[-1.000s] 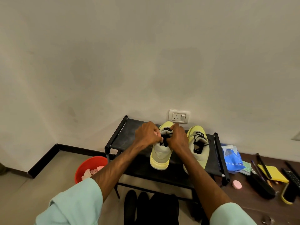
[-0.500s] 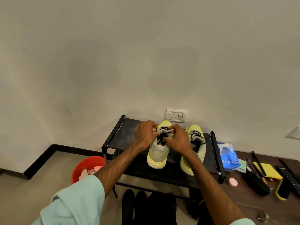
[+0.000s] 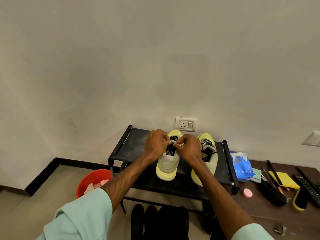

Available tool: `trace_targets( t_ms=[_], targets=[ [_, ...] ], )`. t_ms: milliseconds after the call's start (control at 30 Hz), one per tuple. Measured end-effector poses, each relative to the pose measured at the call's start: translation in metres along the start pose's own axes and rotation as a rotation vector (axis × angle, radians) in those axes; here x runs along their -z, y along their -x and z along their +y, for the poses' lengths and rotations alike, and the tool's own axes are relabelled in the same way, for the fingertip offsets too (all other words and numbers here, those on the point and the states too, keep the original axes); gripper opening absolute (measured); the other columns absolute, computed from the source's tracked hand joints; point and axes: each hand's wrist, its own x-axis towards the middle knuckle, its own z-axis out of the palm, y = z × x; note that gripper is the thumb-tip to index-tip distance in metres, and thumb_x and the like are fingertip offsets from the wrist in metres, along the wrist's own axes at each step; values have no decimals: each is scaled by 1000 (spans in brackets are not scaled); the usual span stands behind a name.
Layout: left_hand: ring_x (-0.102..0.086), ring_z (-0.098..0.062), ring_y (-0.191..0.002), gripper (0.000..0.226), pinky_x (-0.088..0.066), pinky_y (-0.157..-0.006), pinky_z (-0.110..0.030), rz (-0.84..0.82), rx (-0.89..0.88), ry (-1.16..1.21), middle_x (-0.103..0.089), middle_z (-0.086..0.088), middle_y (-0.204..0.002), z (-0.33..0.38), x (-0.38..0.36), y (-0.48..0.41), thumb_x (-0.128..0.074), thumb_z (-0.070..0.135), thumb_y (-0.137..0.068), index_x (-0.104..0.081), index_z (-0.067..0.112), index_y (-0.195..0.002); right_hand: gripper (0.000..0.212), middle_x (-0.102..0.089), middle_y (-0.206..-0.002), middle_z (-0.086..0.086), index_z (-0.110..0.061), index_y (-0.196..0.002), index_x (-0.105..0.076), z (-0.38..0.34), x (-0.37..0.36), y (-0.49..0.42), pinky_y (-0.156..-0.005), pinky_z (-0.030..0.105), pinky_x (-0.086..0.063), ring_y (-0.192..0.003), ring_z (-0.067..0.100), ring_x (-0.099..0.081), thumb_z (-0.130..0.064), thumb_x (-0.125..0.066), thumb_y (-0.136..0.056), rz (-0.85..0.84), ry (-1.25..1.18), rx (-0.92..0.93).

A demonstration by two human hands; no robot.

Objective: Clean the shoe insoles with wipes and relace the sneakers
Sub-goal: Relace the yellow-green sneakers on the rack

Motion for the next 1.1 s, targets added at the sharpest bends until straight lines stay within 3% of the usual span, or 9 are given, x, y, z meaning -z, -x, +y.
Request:
trace_targets(
  t_ms=[100, 233, 333, 500, 633, 767, 900, 1100],
  targets=[
    [-65, -10, -70, 16, -58, -64, -28, 19, 16, -23, -70, 6, -77, -2, -4, -2, -83, 31, -80, -71, 21, -83, 14, -71, -81, -4, -22, -79, -70, 0, -3, -2, -68, 33, -59, -76, 14, -68, -25, -84, -79, -4, -20, -31],
    [-61, -18, -82, 35, -56, -70, -36, 23, -20, -104, -64, 1, -93, -6, -7, -3, -83, 38, -78, -60, 20, -98, 33, -67, -90, -3, -18, -102, -63, 0, -7, -3, -61, 26, -48, -80, 14, -64, -28, -84, -79, -1, 12, -49],
    [-62, -22, -94, 42, -53, -74, -33, -26, -57, -186, -63, -4, -107, -10, -11, -5, -80, 39, -79, -63, 19, -112, 43, -68, -93, 0, -18, -110, -60, 2, -10, -5, -64, 30, -50, -84, 18, -65, -32, -85, -77, -20, 36, -41],
    [-60, -20, -75, 21, -37, -61, -28, -90, -42, -310, -71, -8, -91, -4, -16, -8, -73, 33, -85, -68, 14, -93, 41, -70, -99, 4, -17, -110, -64, 7, -18, -10, -68, 32, -51, -90, 24, -67, -36, -83, -78, -31, 126, -27],
    [-65, -25, -90, 24, -40, -67, -28, -93, -77, -401, -70, -11, -104, 3, -21, -11, -67, 30, -94, -66, 11, -109, 33, -69, -100, 8, -13, -105, -62, 6, -21, -13, -71, 37, -53, -90, 30, -66, -31, -78, -82, -39, 231, 19],
    [-67, -26, -91, 26, -43, -68, -30, -90, -83, -459, -71, -11, -104, 6, -22, -13, -65, 34, -95, -67, 11, -109, 26, -67, -99, 10, -11, -102, -61, 5, -22, -15, -67, 36, -48, -88, 33, -65, -26, -72, -84, -43, 296, 48],
    [-67, -25, -87, 28, -45, -68, -29, -94, -74, -441, -72, -10, -101, 7, -19, -11, -64, 37, -95, -68, 12, -106, 27, -66, -102, 10, -10, -106, -61, 2, -21, -13, -65, 33, -42, -91, 33, -65, -26, -72, -87, -57, 285, 37],
    [-65, -29, -91, 30, -39, -66, -31, -134, -60, -338, -70, -13, -102, 9, -10, 0, -70, 36, -91, -65, 8, -102, 37, -71, -100, 6, -12, -109, -67, 10, -14, -4, -72, 32, -50, -91, 25, -67, -30, -83, -80, -67, 96, 20]
  ],
)
